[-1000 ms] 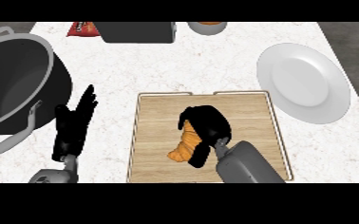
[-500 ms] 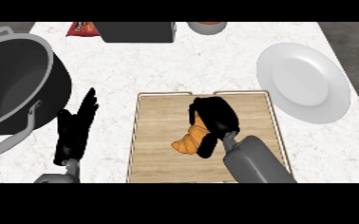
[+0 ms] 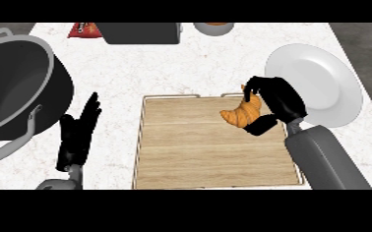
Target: Pick the croissant from the tray and place it in the plate
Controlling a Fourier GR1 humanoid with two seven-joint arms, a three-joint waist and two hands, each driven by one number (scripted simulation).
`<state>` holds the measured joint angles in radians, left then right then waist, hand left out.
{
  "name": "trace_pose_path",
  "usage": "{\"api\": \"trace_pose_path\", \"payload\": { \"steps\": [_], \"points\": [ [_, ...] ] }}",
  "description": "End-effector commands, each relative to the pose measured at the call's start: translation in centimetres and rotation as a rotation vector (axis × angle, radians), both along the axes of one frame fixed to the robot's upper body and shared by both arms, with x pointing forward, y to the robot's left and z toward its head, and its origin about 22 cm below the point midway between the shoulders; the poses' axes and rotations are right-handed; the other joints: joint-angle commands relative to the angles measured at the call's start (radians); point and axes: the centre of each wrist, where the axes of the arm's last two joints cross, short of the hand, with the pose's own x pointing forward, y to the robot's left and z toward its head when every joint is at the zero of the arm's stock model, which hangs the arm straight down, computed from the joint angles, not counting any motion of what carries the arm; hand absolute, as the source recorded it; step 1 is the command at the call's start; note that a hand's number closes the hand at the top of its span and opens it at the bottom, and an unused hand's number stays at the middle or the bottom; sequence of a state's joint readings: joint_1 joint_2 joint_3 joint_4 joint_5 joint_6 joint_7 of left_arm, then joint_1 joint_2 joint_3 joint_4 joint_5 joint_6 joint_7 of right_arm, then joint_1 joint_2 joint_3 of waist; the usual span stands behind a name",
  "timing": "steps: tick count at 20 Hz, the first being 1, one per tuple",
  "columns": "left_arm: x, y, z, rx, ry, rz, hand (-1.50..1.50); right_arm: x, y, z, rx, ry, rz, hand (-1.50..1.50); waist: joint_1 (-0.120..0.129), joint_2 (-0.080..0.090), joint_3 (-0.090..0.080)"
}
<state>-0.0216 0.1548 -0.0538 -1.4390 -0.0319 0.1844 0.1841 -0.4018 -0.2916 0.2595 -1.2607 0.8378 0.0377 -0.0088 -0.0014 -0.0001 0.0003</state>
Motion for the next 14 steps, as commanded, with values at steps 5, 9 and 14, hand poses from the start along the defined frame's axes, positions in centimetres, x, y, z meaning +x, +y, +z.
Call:
{"api": "trace_pose_path", "payload": {
  "steps": [5,9,14],
  "points": [
    [-0.9,-0.7,-0.3,0.003,0.014,0.025,0.0,-1.3,-3.0,6.3,0.14,-0.342,-0.16,1.5,-0.016,-0.007,-0.001],
    [-1.1,-0.5,1.0,0.002,-0.012,0.001,0.0,-0.7,-6.5,8.0,0.172,-0.372,-0.281,1.5,0.0,-0.003,0.0],
    [-1.1,0.3,0.3,-0.016,0.007,-0.024,0.0,0.6,-7.3,9.4,0.173,-0.306,-0.384,1.5,0.004,-0.001,-0.001]
  ]
}}
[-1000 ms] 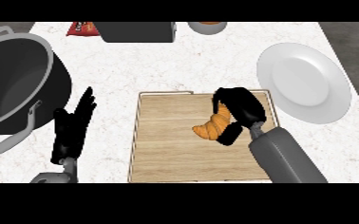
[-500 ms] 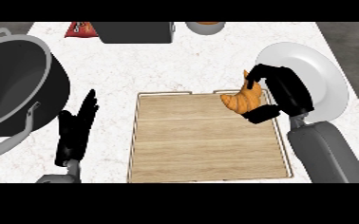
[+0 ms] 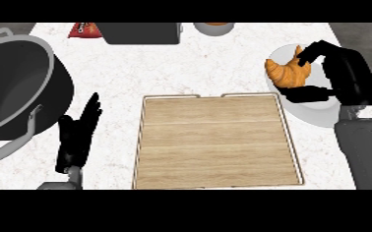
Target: Pick the croissant from the tray and place it in the plate
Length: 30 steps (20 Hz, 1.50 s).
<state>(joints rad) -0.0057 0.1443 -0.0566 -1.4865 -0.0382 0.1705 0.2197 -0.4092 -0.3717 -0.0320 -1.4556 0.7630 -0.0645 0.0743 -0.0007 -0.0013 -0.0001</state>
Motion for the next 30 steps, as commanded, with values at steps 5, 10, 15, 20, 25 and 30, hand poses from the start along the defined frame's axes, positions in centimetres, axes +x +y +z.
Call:
{"api": "trace_pose_path", "payload": {
  "steps": [5,10,15,20,25,30],
  "points": [
    [1.0,-1.4,-0.3,0.015,-0.003,-0.006,0.0,2.4,-6.0,-0.9,0.041,0.027,-0.115,1.5,0.007,0.003,0.0],
    [0.2,0.1,-0.4,0.011,-0.005,-0.024,0.0,5.2,-8.2,-2.3,0.014,0.081,-0.141,1.5,0.018,0.006,0.001],
    [0.8,-0.9,1.0,0.016,-0.013,-0.022,0.0,5.5,-8.6,-5.5,-0.051,0.196,-0.153,1.5,0.021,0.007,0.001],
    [1.4,0.0,0.9,0.011,-0.02,-0.019,0.0,5.5,-10.8,-6.8,-0.015,0.362,-0.124,1.5,0.034,0.013,0.002],
    [0.5,-0.7,0.3,-0.01,-0.01,-0.043,0.0,4.9,-13.3,-6.8,-0.037,0.58,-0.104,-1.5,0.051,0.018,0.003],
    [0.8,-0.2,0.2,0.009,-0.024,-0.021,0.0,4.4,-14.8,-6.4,0.018,0.536,0.049,-1.5,0.029,0.011,0.002]
  ]
}}
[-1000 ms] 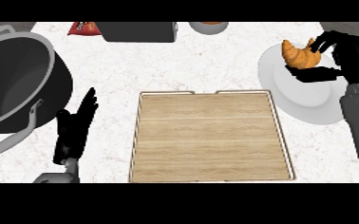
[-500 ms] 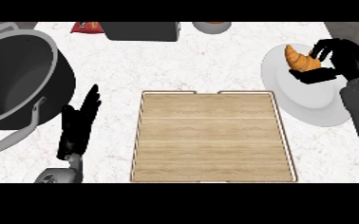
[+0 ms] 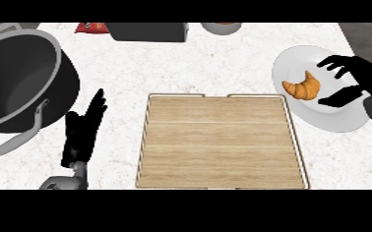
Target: Pick the croissant from the tray and place it in the plate
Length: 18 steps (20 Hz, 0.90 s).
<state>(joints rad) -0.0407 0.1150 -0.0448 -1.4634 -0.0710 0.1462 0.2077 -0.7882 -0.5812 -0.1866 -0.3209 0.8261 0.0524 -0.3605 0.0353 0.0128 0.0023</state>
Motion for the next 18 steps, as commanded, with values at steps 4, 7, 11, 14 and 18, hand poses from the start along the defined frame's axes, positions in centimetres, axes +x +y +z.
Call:
{"api": "trace_pose_path", "payload": {
  "steps": [4,7,11,14,18],
  "points": [
    [-0.1,0.2,-0.1,0.008,0.004,0.016,0.0,-0.8,-0.4,-1.3,0.288,-0.169,0.13,-1.5,-0.013,-0.003,0.001],
    [0.2,0.4,0.4,0.002,-0.002,0.018,0.0,0.0,-1.8,1.4,0.563,-0.327,0.075,-1.5,-0.013,-0.001,0.003],
    [0.1,0.1,-0.4,0.016,0.005,0.022,0.0,-1.3,-4.2,1.7,0.753,-0.356,0.038,-1.5,-0.022,-0.002,0.0],
    [-0.2,0.3,0.3,-0.005,0.003,0.014,0.0,-3.9,-6.7,0.5,0.81,-0.335,0.036,-1.5,-0.008,0.001,0.001],
    [0.1,-1.3,-0.4,0.002,0.001,-0.008,0.0,-5.8,-7.6,-1.4,0.848,-0.292,0.06,-1.5,-0.005,0.004,0.002]
  ]
}}
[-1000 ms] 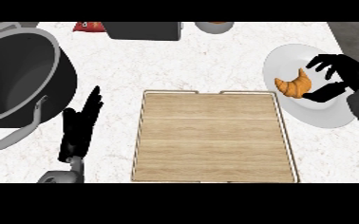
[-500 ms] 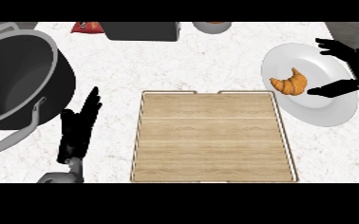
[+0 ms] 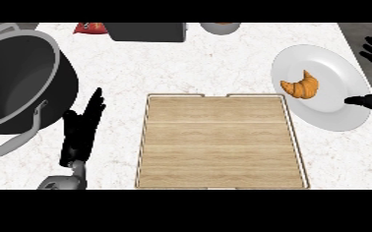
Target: Pick the croissant from the tray and place it in the plate
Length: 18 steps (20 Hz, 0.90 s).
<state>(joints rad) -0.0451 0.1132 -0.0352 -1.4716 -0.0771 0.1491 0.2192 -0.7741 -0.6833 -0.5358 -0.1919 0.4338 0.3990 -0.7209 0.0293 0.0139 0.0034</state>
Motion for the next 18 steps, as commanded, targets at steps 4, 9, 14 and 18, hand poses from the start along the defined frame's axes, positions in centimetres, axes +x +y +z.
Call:
{"api": "trace_pose_path", "payload": {
  "steps": [4,9,14,18],
  "points": [
    [-1.2,0.1,-0.1,-0.005,0.001,-0.015,0.0,-2.5,-1.5,-2.0,0.074,-0.047,0.059,-1.5,0.011,0.002,0.001],
    [0.7,-0.9,1.1,0.007,-0.016,-0.026,0.0,-1.5,-0.7,-1.5,0.065,-0.058,0.066,-1.5,0.013,0.005,0.002],
    [0.4,0.2,1.6,-0.014,0.002,-0.016,0.0,-2.5,0.9,-5.0,0.026,-0.03,0.033,-1.5,0.008,0.0,0.001],
    [-0.5,-0.7,-0.8,-0.021,-0.008,-0.017,0.0,-2.3,0.0,-3.6,-0.031,-0.029,-0.002,-1.5,0.012,0.003,0.001]
  ]
}}
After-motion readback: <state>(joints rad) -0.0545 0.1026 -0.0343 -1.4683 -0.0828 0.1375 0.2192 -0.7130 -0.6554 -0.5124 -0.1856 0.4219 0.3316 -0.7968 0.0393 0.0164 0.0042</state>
